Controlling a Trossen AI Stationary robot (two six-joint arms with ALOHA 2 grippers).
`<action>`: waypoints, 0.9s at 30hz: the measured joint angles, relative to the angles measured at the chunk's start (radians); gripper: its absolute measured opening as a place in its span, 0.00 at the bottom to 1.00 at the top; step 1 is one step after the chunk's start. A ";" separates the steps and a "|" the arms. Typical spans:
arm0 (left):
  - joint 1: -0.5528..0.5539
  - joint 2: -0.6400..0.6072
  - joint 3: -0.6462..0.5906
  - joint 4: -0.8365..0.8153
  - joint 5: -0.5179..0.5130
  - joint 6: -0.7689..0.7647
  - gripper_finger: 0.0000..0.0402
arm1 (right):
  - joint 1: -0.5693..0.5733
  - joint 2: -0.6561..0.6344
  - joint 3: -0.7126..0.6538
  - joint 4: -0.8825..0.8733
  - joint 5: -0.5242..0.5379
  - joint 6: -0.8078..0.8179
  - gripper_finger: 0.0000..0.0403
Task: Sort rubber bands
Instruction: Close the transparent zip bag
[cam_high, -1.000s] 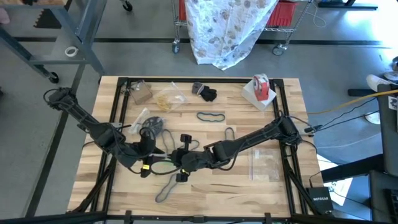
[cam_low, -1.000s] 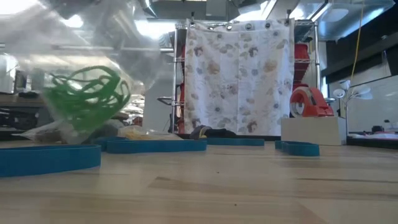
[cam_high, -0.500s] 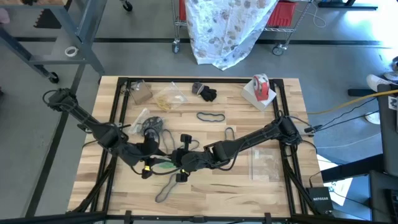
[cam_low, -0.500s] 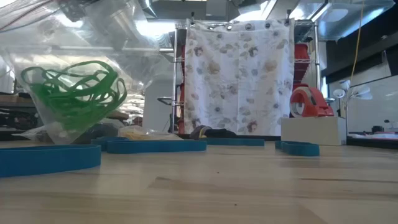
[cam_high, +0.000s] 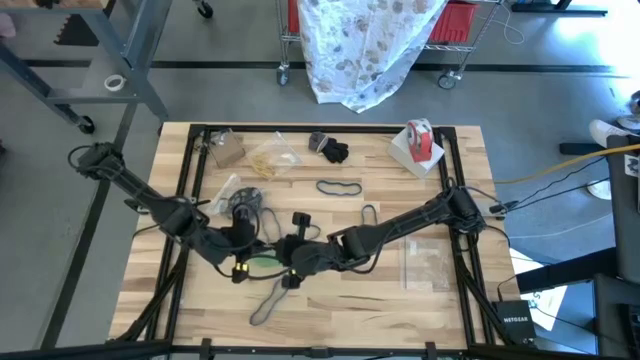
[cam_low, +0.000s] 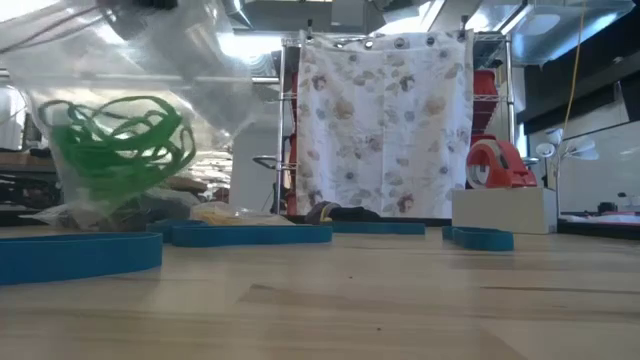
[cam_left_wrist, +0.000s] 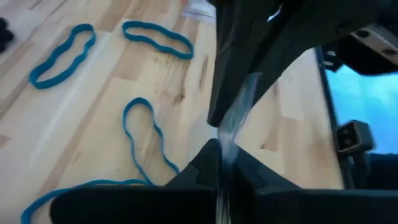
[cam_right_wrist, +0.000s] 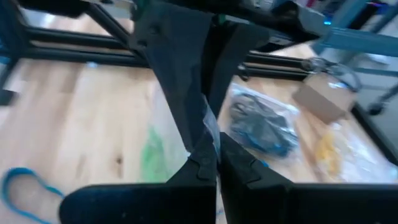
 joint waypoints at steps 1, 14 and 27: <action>-0.003 0.000 0.000 -0.011 -0.004 -0.010 0.01 | 0.000 0.000 0.000 -0.011 0.022 0.000 0.00; -0.056 -0.002 0.001 -0.089 -0.055 -0.124 0.00 | 0.004 0.000 0.000 -0.101 0.213 0.065 0.00; -0.144 0.000 -0.003 -0.180 -0.022 -0.250 0.00 | -0.007 -0.006 0.019 -0.284 0.395 0.188 0.00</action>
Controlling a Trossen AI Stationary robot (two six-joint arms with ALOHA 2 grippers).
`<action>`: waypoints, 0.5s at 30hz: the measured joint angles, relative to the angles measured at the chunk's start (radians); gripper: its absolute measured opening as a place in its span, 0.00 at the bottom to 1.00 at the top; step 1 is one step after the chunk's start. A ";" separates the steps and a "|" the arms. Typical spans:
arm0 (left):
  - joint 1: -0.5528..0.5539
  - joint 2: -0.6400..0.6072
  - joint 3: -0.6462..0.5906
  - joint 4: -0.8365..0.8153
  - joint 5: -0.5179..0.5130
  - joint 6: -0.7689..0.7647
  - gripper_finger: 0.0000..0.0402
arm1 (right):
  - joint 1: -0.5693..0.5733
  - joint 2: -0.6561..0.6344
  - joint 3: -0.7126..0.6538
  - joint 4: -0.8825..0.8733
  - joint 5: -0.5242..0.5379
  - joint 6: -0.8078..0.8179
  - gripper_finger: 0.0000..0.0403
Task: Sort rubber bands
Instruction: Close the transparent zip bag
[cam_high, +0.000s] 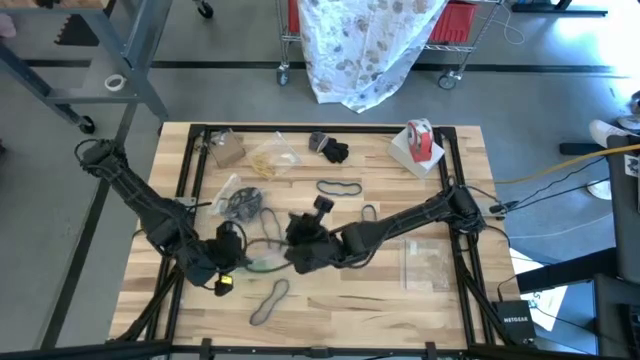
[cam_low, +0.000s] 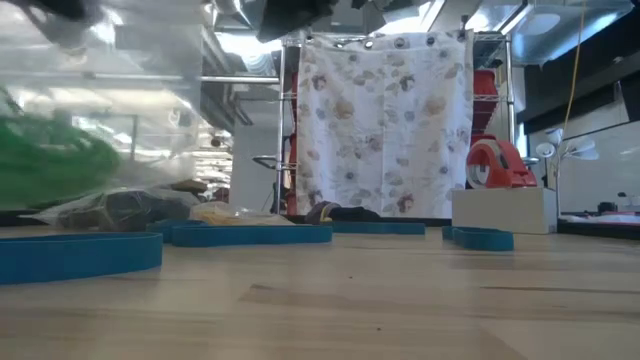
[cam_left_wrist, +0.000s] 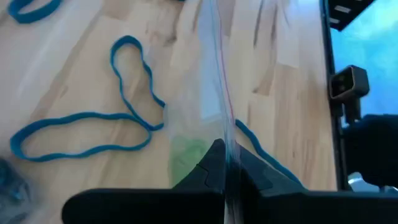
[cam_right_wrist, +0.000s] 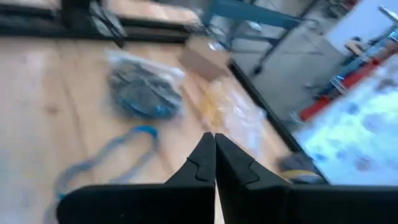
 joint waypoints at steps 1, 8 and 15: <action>-0.006 -0.002 0.000 -0.015 -0.011 -0.016 0.00 | 0.000 -0.001 0.007 -0.038 0.006 0.019 0.00; -0.034 -0.017 0.001 -0.023 -0.075 -0.052 0.00 | 0.006 -0.001 0.030 -0.063 -0.193 -0.002 0.00; -0.072 -0.021 0.002 -0.006 -0.084 0.005 0.00 | 0.006 0.000 0.030 -0.083 -0.505 0.003 0.08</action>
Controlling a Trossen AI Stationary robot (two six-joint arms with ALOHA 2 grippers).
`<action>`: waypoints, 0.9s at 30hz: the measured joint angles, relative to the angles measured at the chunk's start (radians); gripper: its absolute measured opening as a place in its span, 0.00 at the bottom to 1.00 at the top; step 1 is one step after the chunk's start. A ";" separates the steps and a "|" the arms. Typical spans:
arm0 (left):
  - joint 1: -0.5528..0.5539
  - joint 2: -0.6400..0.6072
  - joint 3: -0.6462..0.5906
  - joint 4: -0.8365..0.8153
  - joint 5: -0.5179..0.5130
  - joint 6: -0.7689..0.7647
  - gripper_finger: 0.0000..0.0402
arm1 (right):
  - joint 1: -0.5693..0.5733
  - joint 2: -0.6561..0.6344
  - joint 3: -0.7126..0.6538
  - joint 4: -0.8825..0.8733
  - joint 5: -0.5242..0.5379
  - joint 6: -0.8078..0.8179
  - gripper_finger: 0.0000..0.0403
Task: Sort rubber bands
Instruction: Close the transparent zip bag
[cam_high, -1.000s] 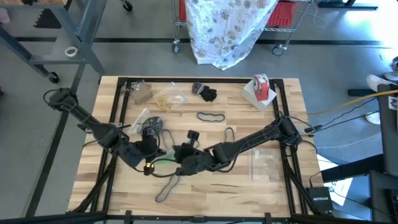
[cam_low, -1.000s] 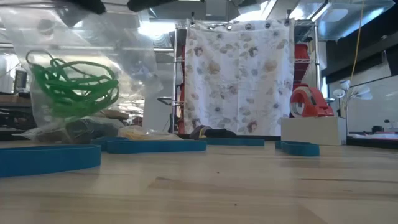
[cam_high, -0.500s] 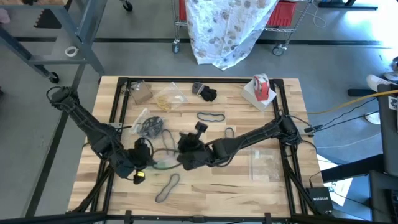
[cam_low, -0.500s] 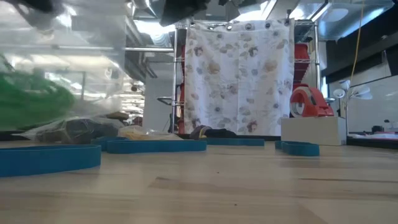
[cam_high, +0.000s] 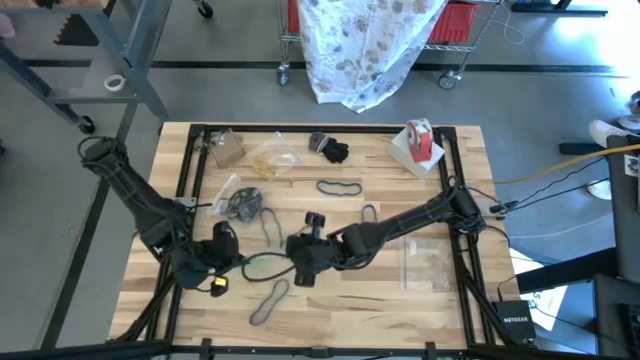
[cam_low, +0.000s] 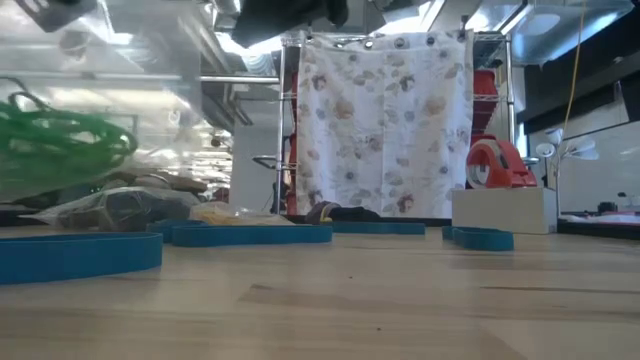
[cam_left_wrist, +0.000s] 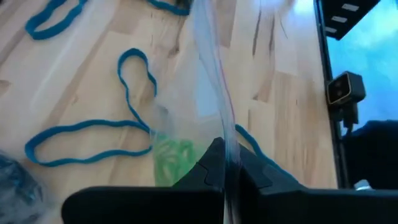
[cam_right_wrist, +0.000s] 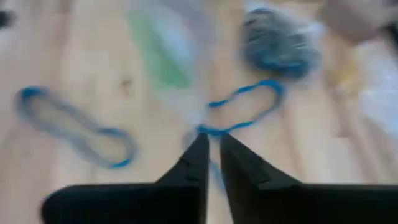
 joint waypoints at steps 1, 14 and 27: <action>-0.007 0.000 0.000 0.000 -0.002 0.011 0.00 | 0.000 0.000 0.000 0.000 -0.034 0.000 0.11; -0.065 -0.007 0.000 0.010 -0.009 0.064 0.00 | -0.012 0.008 0.000 0.337 -0.190 -0.105 0.53; -0.061 -0.009 0.002 0.168 -0.077 0.259 0.00 | -0.026 0.040 -0.001 0.511 -0.230 -0.149 0.48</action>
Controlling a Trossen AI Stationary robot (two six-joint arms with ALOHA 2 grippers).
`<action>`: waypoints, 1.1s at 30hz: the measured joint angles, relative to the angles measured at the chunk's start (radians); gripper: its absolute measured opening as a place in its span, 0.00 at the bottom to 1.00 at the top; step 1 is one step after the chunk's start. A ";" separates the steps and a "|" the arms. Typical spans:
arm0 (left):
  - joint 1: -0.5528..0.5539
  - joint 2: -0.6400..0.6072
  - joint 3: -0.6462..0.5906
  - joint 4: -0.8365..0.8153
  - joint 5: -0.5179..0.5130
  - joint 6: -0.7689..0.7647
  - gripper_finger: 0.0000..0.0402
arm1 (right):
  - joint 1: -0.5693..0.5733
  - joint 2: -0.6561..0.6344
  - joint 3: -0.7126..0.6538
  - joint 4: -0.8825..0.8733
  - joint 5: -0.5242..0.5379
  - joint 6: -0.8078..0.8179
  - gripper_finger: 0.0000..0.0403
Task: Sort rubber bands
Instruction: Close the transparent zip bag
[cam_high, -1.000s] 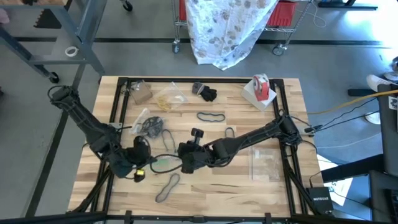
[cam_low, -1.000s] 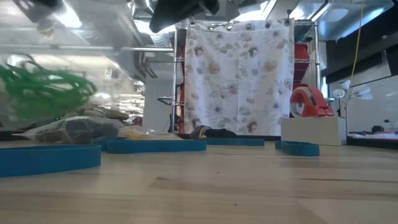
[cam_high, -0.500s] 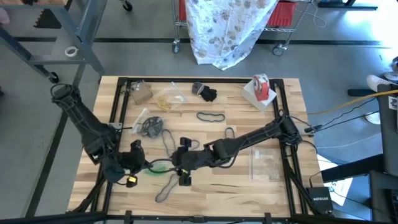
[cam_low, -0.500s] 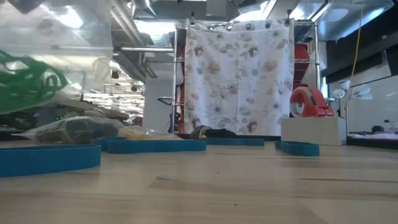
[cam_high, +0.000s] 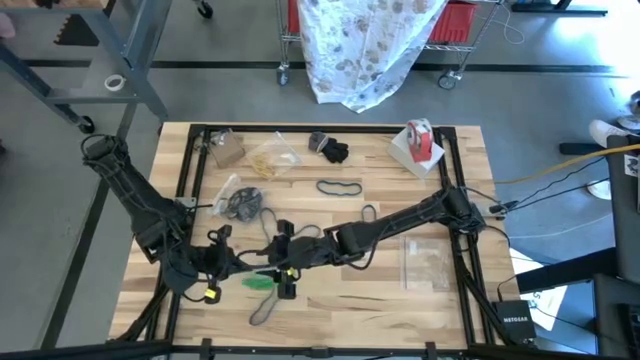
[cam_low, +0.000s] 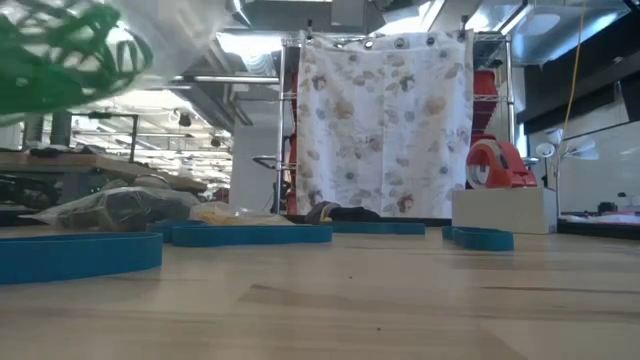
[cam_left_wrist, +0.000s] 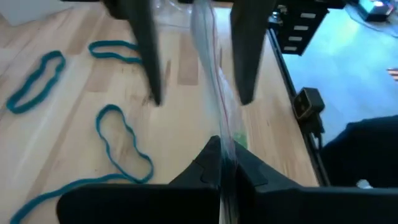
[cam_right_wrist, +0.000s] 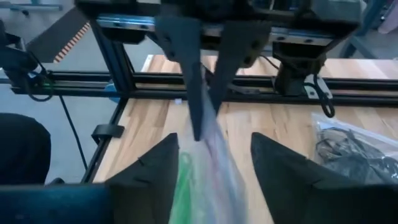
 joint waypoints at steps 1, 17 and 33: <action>0.000 -0.001 0.000 0.000 -0.002 -0.001 0.00 | 0.000 0.000 0.000 0.002 0.000 -0.003 0.45; 0.047 -0.002 0.000 0.019 -0.017 -0.027 0.00 | 0.000 0.000 0.000 -0.003 0.033 -0.059 0.02; 0.046 -0.013 0.000 -0.003 -0.017 -0.035 0.10 | 0.001 0.000 0.000 -0.022 0.053 -0.062 0.00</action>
